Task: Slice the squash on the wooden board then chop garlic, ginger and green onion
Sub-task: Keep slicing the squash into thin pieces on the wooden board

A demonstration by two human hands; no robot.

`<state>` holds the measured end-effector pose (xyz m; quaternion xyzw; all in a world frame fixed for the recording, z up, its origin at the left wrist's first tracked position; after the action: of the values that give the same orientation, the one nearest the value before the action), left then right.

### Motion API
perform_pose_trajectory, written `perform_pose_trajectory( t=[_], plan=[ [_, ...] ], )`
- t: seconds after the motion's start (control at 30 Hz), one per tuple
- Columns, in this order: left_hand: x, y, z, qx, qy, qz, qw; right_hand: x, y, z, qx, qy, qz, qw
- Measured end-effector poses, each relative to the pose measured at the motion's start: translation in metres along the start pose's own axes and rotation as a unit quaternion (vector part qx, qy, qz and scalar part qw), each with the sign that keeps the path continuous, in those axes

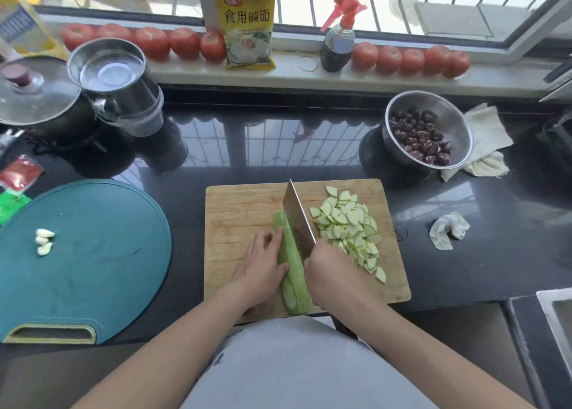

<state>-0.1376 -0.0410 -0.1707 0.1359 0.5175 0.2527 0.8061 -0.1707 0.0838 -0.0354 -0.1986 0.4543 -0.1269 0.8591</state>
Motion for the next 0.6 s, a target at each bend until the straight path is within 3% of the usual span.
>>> perform_pose_trajectory(
  t=[0.2, 0.6],
  plan=[
    [-0.001, 0.001, 0.002, 0.003, -0.005, -0.006, 1.0, 0.004, 0.001, 0.002, -0.007, 0.019, -0.017, 1.0],
    [-0.007, 0.006, 0.007, 0.003, -0.007, -0.026, 1.0, 0.014, -0.015, 0.001, 0.018, -0.023, 0.014, 0.999]
  ],
)
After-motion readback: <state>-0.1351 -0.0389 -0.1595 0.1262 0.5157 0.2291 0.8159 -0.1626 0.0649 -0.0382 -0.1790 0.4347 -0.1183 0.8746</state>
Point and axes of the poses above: each hand's wrist, its own z-axis away from the middle knuckle, its own x-axis out of the palm, y = z × x, the point moved 10 cm from there along -z, towards the middle knuckle, and after that the axes turned 12 degrees about -z, right-handed, at the moved point
